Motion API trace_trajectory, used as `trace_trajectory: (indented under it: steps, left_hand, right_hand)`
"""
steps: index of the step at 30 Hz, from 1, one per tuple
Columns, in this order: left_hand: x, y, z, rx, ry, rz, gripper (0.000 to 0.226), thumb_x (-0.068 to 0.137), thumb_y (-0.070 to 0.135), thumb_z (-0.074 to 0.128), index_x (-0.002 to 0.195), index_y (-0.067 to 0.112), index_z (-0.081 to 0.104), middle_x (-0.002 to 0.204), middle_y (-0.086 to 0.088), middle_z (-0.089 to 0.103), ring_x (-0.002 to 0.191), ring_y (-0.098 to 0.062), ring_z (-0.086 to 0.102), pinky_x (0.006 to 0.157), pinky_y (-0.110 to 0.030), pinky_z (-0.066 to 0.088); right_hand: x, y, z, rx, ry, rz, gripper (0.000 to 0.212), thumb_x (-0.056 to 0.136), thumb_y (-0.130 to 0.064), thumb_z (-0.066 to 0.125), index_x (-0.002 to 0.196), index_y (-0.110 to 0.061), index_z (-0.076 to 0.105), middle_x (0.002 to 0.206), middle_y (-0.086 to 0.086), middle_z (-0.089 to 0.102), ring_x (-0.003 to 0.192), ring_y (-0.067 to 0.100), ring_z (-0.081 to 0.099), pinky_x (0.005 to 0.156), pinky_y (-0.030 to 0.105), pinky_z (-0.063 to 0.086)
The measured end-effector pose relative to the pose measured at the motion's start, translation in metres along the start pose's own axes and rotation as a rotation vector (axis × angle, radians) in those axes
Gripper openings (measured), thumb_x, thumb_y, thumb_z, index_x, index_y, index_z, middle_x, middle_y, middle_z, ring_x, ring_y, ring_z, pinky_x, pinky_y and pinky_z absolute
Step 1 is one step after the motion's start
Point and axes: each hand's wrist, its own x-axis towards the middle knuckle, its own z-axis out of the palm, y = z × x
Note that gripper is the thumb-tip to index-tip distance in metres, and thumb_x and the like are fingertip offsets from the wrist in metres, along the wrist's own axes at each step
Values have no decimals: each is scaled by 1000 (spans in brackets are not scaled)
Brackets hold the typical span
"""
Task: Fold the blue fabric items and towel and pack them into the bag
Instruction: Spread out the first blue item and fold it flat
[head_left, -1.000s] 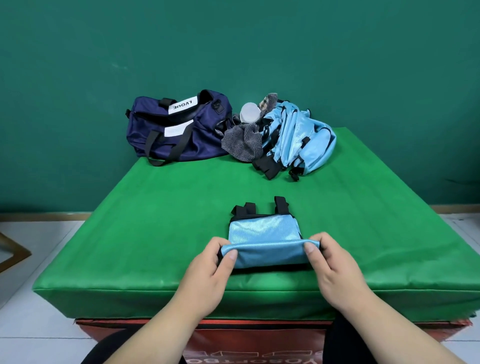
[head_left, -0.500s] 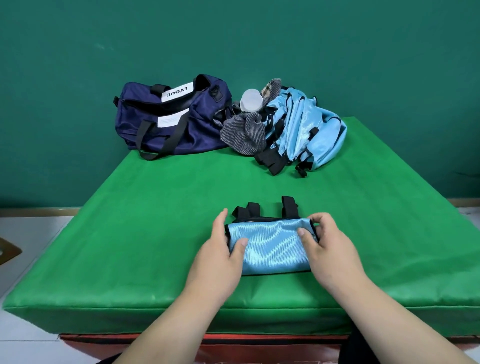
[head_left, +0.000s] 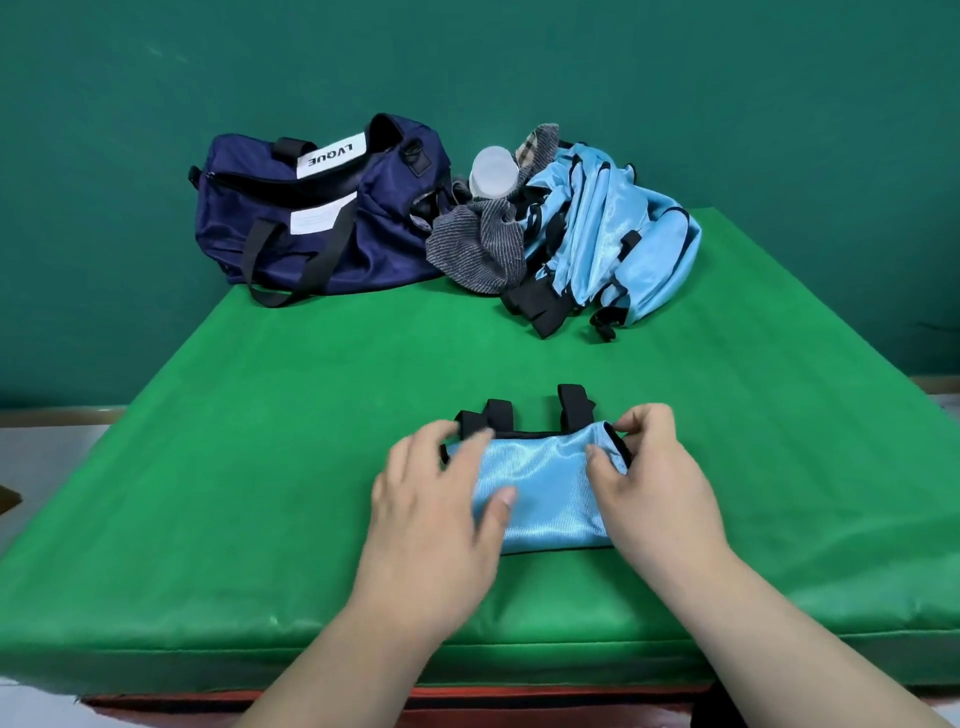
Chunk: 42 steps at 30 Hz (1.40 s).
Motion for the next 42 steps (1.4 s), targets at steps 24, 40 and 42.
trace_trajectory:
  steps: [24, 40, 42]
  left_hand:
    - [-1, -8, 20, 301, -330, 190, 90, 87, 84, 11, 157, 31, -9, 159, 7, -32, 141, -10, -39, 121, -48, -12]
    - [10, -39, 16, 355, -386, 312, 67, 102, 64, 15, 156, 24, 24, 165, -6, 10, 151, -25, 13, 116, -47, 31]
    - [17, -52, 14, 404, -388, 291, 69, 102, 63, 15, 151, 20, 39, 159, -10, 30, 145, -26, 32, 106, -48, 44]
  right_hand:
    - [-8, 23, -10, -594, -533, -535, 114, 68, -90, -19, 160, -24, -2, 162, -10, -24, 144, 5, -32, 120, 33, -12]
    - [2, 16, -17, -629, -693, -548, 106, 72, -86, -5, 155, -22, -19, 152, 4, -44, 142, 16, -38, 118, 30, -19]
    - [6, 7, -11, -621, -713, -547, 105, 72, -83, -6, 155, -20, -19, 152, 7, -43, 144, 19, -36, 121, 33, -15]
